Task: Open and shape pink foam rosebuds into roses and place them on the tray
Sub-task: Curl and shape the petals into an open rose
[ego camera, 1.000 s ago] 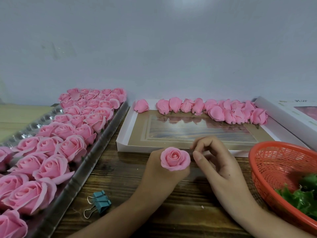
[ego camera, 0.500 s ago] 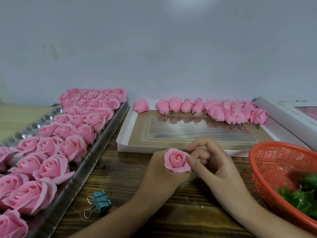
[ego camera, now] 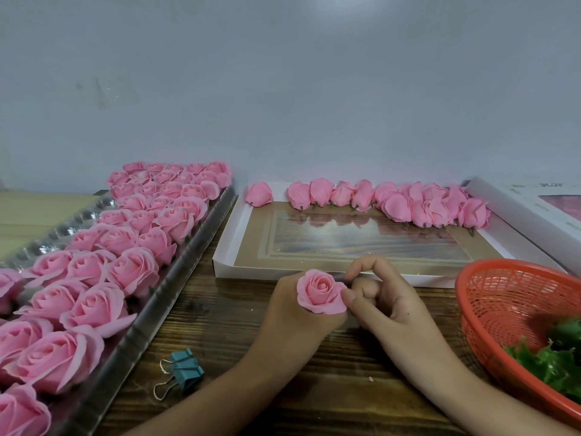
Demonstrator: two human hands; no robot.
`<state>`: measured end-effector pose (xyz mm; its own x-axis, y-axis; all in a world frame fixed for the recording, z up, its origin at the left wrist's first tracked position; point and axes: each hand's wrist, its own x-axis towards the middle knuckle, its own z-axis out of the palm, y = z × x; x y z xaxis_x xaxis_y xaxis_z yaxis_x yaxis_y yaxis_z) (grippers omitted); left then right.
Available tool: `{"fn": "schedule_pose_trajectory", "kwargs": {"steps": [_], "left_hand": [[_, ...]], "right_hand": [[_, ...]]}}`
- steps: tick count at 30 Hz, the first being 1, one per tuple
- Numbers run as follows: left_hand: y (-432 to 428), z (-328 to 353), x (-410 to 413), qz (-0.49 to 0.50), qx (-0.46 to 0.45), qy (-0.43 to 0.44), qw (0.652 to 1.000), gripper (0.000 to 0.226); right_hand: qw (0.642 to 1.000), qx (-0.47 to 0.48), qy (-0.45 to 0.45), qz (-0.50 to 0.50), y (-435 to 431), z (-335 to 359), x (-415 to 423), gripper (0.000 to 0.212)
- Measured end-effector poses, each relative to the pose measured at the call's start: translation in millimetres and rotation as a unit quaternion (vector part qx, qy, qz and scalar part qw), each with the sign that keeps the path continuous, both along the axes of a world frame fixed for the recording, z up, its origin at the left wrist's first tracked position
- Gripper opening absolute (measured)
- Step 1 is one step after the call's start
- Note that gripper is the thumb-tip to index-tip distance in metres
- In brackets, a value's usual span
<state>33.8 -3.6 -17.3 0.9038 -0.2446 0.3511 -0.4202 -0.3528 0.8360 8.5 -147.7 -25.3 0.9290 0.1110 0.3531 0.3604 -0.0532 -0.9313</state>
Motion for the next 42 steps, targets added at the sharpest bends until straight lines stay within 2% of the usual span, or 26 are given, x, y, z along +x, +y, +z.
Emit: {"fn": "schedule_pose_trajectory", "kwargs": {"steps": [2, 5, 10, 13, 18, 27, 32, 35, 39, 42], "left_hand": [[-0.4, 0.7, -1.2, 0.005, 0.021, 0.001, 1.000, 0.042], [-0.2, 0.1, -4.0, -0.011, -0.003, -0.013, 1.000, 0.043], [-0.3, -2.9, -6.7, -0.042, -0.013, -0.044, 0.998, 0.041], [-0.9, -3.0, -7.0, -0.047, -0.008, -0.049, 0.998, 0.039], [-1.4, -2.6, -6.7, -0.042, -0.004, -0.045, 0.998, 0.040], [0.0, -2.8, -7.0, -0.016, -0.004, -0.044, 0.999, 0.044], [-1.0, -1.2, -7.5, -0.019, 0.009, -0.046, 0.999, 0.040], [-0.6, -0.4, -8.4, -0.031, -0.004, -0.045, 0.998, 0.037], [-0.8, 1.2, -8.6, -0.037, 0.013, -0.059, 0.997, 0.042], [-2.4, 0.6, -8.2, -0.024, 0.023, -0.056, 0.998, 0.043]], "right_hand": [[1.000, -0.011, -0.008, -0.012, 0.6, 2.6, -1.9, 0.012], [0.999, -0.029, -0.015, -0.009, 2.5, 6.3, -2.8, 0.024], [0.999, -0.039, -0.024, -0.016, 3.8, 8.3, -3.8, 0.029], [0.999, -0.035, -0.016, -0.017, 4.7, 9.3, -3.9, 0.021], [0.999, -0.037, -0.020, -0.018, 4.8, 9.7, -4.8, 0.024], [0.997, 0.070, 0.033, 0.019, 2.1, 6.7, -0.8, 0.017], [0.996, 0.079, 0.037, 0.032, 2.1, 4.9, 2.1, 0.016], [0.999, 0.044, 0.013, 0.021, 3.0, 4.7, 0.2, 0.011], [0.996, -0.068, -0.038, -0.035, 2.7, 3.7, -2.2, 0.002], [0.991, -0.110, -0.058, -0.057, 3.7, 2.9, -2.5, 0.007]]}}
